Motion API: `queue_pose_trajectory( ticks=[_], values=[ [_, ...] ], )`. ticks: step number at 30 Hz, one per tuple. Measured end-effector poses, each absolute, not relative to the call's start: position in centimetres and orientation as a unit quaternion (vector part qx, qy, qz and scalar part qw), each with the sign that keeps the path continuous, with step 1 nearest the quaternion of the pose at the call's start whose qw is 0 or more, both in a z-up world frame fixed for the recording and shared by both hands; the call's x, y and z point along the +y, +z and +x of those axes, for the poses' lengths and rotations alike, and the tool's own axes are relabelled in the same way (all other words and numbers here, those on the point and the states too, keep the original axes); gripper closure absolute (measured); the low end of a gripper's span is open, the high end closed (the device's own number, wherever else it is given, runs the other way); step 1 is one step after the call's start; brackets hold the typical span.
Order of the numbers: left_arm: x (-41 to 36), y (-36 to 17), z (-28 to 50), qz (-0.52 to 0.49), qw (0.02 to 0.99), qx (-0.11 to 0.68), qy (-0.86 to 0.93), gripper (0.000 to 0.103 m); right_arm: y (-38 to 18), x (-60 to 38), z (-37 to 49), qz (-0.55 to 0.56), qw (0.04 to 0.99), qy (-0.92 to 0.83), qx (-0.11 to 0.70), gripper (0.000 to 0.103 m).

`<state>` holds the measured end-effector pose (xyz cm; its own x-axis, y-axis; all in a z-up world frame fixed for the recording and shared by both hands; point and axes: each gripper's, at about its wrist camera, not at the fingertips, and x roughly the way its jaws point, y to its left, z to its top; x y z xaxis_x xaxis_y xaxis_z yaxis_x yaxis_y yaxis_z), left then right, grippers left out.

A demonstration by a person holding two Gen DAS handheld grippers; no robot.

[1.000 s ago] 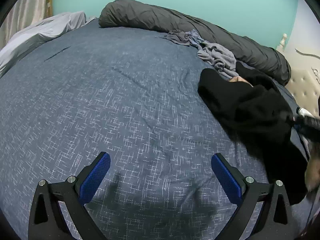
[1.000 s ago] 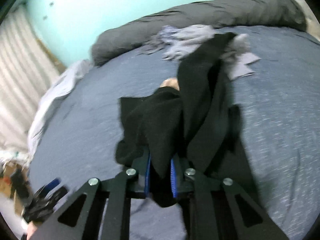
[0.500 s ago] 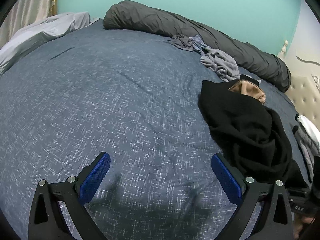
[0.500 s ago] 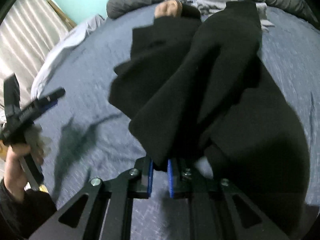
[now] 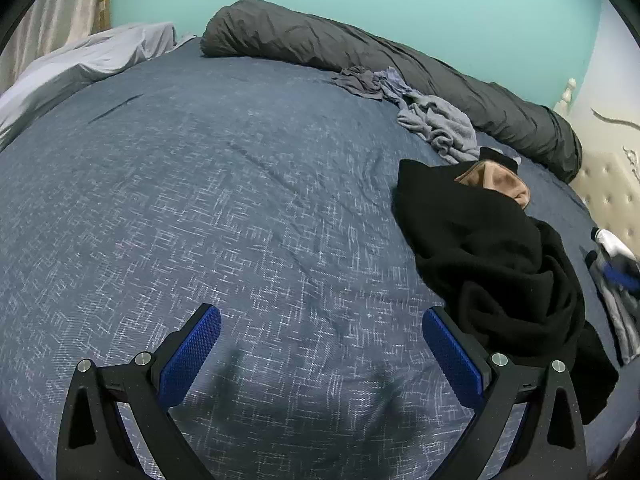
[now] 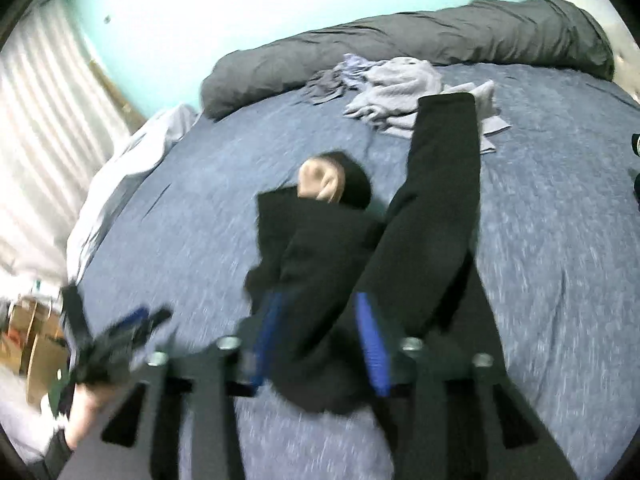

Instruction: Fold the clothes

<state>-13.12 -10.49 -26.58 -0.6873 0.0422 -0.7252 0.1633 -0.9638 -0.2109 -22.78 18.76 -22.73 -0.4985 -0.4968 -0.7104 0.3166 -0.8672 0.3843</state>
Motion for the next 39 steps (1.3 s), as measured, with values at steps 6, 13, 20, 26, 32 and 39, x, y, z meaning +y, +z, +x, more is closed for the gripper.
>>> queue_pose_trajectory(
  ticks=[6,13,20,26,32,39],
  values=[
    [-10.4,-27.0,-13.6,0.398,0.034,0.129,-0.908,0.0,-26.2,15.8,-29.1,0.476,0.203,-0.847,-0.121,0.042],
    [-10.7,-27.0,-13.9,0.397,0.036,0.128,-0.908,0.0,-29.3,13.8,-31.2,0.484,0.198,-0.845,-0.115,0.047],
    [-11.1,-27.0,-13.8,0.396,0.04,0.129,-0.908,0.0,-30.1,10.4,-28.0,0.459,0.263,-0.846,-0.072,0.089],
    [-11.3,-26.8,-13.6,0.393,0.041,0.133,-0.909,0.0,-31.3,6.7,-23.1,0.457,0.317,-0.831,-0.027,0.09],
    [-11.6,-26.9,-13.6,0.394,0.043,0.135,-0.908,0.0,-31.1,5.7,-21.1,0.46,0.341,-0.82,-0.001,0.088],
    [-11.8,-26.7,-13.4,0.39,0.043,0.137,-0.91,0.0,-27.3,9.1,-21.3,0.424,0.336,-0.84,-0.039,0.081]
  ],
)
